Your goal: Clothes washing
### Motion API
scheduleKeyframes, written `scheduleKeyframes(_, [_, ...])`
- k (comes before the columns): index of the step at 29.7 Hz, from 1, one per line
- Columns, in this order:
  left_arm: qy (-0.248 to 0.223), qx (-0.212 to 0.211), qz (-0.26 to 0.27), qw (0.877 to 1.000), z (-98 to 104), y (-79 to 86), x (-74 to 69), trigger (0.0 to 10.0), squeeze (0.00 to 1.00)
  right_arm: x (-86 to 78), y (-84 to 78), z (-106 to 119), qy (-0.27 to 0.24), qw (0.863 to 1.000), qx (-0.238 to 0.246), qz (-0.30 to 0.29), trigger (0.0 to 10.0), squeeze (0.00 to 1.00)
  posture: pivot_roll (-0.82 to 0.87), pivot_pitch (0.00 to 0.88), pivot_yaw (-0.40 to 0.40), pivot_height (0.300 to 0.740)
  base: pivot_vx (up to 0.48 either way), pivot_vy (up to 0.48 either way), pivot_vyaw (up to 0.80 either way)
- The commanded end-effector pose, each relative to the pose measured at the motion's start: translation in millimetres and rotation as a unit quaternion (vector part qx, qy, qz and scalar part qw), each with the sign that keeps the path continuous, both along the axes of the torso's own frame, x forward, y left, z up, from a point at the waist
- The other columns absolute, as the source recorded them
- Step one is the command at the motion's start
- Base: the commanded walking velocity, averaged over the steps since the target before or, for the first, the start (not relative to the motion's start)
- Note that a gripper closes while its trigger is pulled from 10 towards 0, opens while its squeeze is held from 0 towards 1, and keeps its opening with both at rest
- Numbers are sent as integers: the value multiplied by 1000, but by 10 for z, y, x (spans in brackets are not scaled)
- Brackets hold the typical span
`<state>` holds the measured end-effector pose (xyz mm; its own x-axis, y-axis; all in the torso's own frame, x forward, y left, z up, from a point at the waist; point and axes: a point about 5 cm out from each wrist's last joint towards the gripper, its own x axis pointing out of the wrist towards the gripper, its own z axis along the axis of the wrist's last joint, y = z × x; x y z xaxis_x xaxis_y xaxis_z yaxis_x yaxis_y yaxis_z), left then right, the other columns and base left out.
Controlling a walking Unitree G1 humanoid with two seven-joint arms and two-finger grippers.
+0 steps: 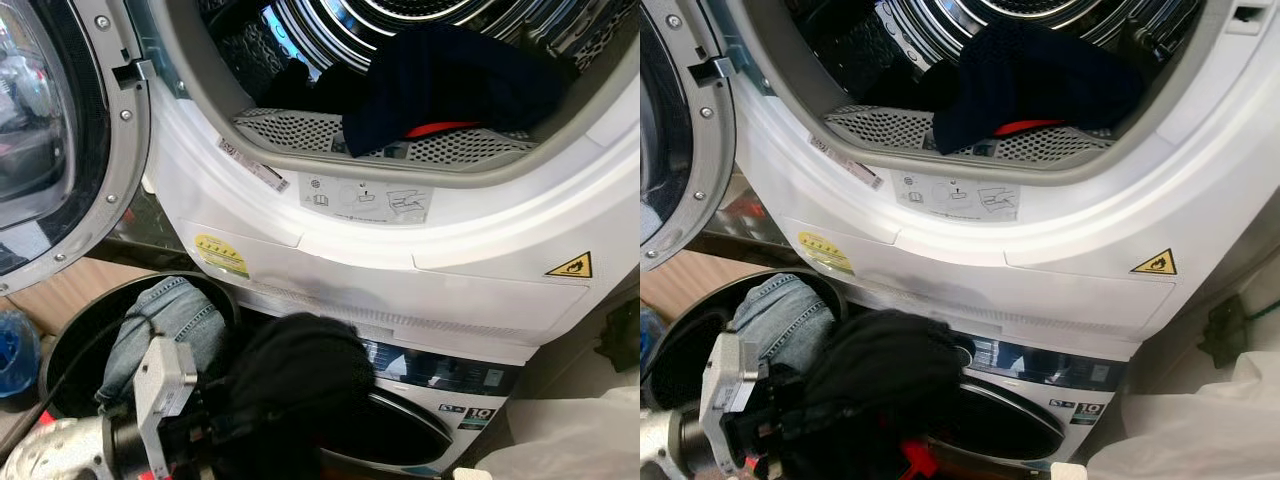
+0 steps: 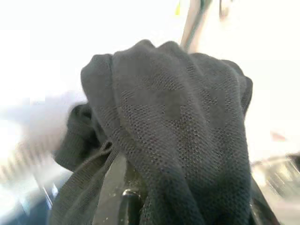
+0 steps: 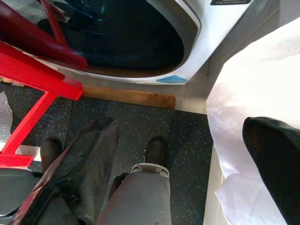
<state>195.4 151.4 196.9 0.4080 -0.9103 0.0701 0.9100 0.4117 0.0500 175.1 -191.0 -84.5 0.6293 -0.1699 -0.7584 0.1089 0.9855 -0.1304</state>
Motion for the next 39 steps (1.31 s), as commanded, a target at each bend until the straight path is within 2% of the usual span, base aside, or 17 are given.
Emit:
scheduleKeyframes(1, [-56, -6, 17, 998, 167, -31, 123, 0, 0, -34, 26, -21, 6, 1000, 6, -6, 10000, 0, 14, 59, 90, 740, 0, 0, 0])
scheduleKeyframes(5, [-96, 17, -17, 995, 306, -128, 161, 0, 0, -38, 45, -24, 6, 1000, 8, -8, 10000, 0, 7, 57, 94, 740, 0, 0, 0])
scheduleKeyframes(8, [-109, 22, -28, 993, 361, -164, 183, 0, 0, -47, 47, -29, 7, 1000, 9, -12, 10000, 0, 9, 56, 94, 740, 0, 0, 0])
scheduleKeyframes(10, [-134, 23, -31, 990, 440, -204, 238, 0, 0, -56, 46, -33, 9, 1000, 9, -12, 10000, 0, 11, 55, 93, 740, 0, 0, 0])
scheduleKeyframes(11, [-165, 26, -39, 985, 537, -249, 294, 0, 0, -66, 43, -37, 11, 1000, 9, -13, 10000, 0, 11, 52, 93, 740, 0, 0, 0])
scheduleKeyframes(16, [-189, 31, -52, 980, 646, -292, 345, 0, 0, -66, 47, -38, 10, 1000, 9, -14, 10000, 0, 8, 51, 96, 740, 0, 0, 0])
scheduleKeyframes(19, [-235, 39, -90, 967, 828, -372, 362, 0, 0, -58, 65, -36, 9, 1000, 11, -16, 10000, 0, 5, 46, 100, 740, 0, 0, 0])
scheduleKeyframes(20, [-235, 39, -90, 967, 828, -372, 362, 0, 0, -58, 65, -36, 9, 1000, 11, -16, 10000, 0, 5, 46, 100, 740, 0, 0, 0])
scheduleKeyframes(21, [-267, 36, -99, 958, 954, -414, 398, 0, 0, -54, 69, -34, 8, 1000, 11, -16, 10000, 0, 6, 45, 101, 740, 0, 0, 0])
scheduleKeyframes(26, [-305, 35, -98, 947, 1095, -452, 463, 0, 0, -52, 74, -34, 8, 1000, 11, -16, 10000, 0, 18, 40, 98, 740, 0, 0, 0])
scheduleKeyframes(28, [-336, 15, -109, 935, 1225, -551, 534, 0, 0, -53, 88, -37, 10, 1000, 12, -13, 10000, 0, 16, 38, 97, 740, 0, 0, 0])
scheduleKeyframes(30, [-344, 13, -112, 932, 1247, -581, 540, 0, 0, -50, 91, -36, 10, 1000, 12, -13, 10000, 0, 14, 34, 97, 740, 0, 0, 0])
scheduleKeyframes(32, [-364, 0, -119, 924, 1318, -644, 571, 0, 0, -39, 94, -32, 8, 1000, 13, -14, 10000, 0, 2, 25, 101, 740, 0, 0, 0])
scheduleKeyframes(36, [-447, -16, -78, 891, 1512, -717, 774, 0, 0, -12, 94, -20, 5, 1000, 13, -16, 10000, 0, -8, 4, 105, 740, 0, 0, 0])
scheduleKeyframes(38, [-482, -23, -60, 874, 1599, -850, 926, 0, 0, -11, 91, -20, 5, 1000, 13, -17, 10000, 0, -12, 0, 106, 740, 0, 0, 0])
scheduleKeyframes(39, [-486, -25, -59, 872, 1611, -872, 946, 0, 0, -12, 90, -20, 5, 1000, 13, -17, 10000, 0, -12, 0, 106, 740, 0, 0, 0])
